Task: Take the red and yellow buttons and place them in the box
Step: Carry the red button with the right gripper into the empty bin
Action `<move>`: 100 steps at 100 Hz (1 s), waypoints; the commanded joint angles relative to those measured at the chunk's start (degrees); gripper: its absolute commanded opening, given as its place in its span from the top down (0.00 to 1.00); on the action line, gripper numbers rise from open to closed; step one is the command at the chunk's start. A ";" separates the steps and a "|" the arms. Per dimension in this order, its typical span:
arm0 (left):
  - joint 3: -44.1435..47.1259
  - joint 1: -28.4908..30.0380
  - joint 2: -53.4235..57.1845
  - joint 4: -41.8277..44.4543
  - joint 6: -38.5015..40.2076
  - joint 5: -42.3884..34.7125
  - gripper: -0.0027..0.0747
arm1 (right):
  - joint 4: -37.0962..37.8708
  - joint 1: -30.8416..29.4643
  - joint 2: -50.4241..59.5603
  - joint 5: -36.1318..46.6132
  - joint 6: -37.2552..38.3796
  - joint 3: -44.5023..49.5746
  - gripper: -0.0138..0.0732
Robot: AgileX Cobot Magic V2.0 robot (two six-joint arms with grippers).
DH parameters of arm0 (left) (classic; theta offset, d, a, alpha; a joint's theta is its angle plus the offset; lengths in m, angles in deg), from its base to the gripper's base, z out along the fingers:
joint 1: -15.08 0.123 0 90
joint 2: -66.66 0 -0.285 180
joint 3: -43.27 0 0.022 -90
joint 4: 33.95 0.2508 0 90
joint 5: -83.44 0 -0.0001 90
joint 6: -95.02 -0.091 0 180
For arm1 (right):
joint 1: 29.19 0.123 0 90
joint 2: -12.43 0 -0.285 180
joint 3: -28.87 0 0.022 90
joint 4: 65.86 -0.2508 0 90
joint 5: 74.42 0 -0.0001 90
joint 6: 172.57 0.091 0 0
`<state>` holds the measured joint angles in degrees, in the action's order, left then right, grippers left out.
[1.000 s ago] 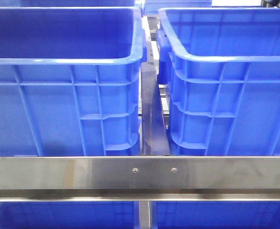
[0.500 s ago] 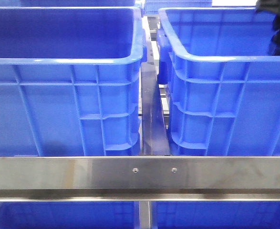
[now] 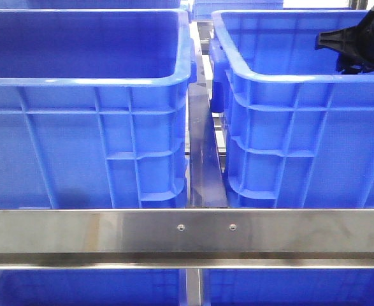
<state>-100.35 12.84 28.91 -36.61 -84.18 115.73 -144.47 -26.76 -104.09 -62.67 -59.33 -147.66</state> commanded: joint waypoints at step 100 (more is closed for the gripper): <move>-1.41 0.06 -0.22 -0.08 0.46 -4.23 0.99 | 1.32 -0.04 -1.61 -7.91 0.41 -2.83 0.21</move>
<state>-100.35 12.84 28.91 -36.53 -84.18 115.73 -143.39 -26.76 -109.09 -69.91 -59.08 -149.07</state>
